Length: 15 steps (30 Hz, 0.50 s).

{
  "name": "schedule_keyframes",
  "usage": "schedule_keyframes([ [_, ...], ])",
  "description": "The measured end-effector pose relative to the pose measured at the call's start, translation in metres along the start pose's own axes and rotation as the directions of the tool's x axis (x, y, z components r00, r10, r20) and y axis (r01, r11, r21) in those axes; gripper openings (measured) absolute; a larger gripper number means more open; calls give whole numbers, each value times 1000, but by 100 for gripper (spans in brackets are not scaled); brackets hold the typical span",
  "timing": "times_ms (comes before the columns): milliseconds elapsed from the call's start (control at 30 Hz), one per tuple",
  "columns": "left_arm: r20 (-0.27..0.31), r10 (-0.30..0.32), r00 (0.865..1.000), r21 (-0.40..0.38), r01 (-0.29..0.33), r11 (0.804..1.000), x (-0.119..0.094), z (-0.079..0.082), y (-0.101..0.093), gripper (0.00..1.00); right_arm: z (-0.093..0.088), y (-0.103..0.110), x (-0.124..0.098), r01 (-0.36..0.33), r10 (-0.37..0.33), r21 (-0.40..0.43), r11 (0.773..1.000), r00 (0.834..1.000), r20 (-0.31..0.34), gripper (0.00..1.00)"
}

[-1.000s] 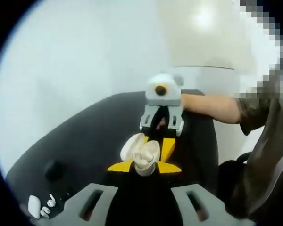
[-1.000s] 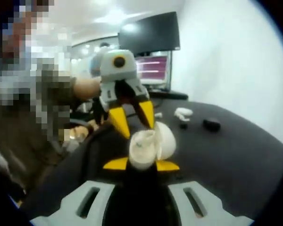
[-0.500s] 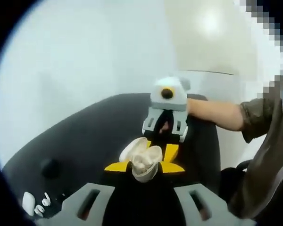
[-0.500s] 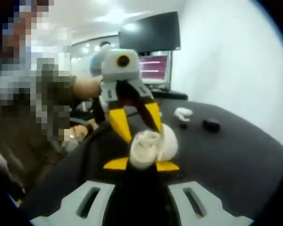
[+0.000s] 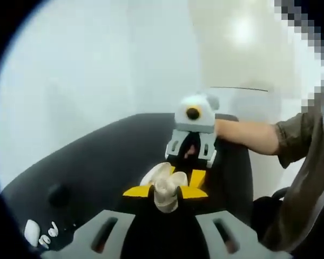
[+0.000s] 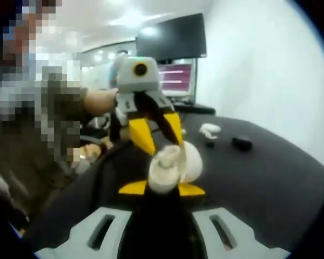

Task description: Pick up three earphones and place each one into its charging case using tactile feedback, ensure that each earphone is properly inserted and securely positioned inside the case.

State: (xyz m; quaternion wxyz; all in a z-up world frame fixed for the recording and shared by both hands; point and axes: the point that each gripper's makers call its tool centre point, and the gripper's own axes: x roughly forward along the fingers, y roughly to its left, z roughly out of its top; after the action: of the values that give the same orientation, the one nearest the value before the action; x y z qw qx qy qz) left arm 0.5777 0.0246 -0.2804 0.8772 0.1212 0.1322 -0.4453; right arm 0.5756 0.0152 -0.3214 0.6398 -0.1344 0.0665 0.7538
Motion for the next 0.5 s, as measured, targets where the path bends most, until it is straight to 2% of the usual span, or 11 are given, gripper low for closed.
schedule_keyframes([
  [333,22,0,1000,3,0,1000,-7,3,-1,10,0,1,0,0,0,-1,1000,1000,1,20],
  [500,7,-7,1000,4,7,1000,-13,-4,-1,9,0,1,0,-1,1,0,1000,1000,1,20],
])
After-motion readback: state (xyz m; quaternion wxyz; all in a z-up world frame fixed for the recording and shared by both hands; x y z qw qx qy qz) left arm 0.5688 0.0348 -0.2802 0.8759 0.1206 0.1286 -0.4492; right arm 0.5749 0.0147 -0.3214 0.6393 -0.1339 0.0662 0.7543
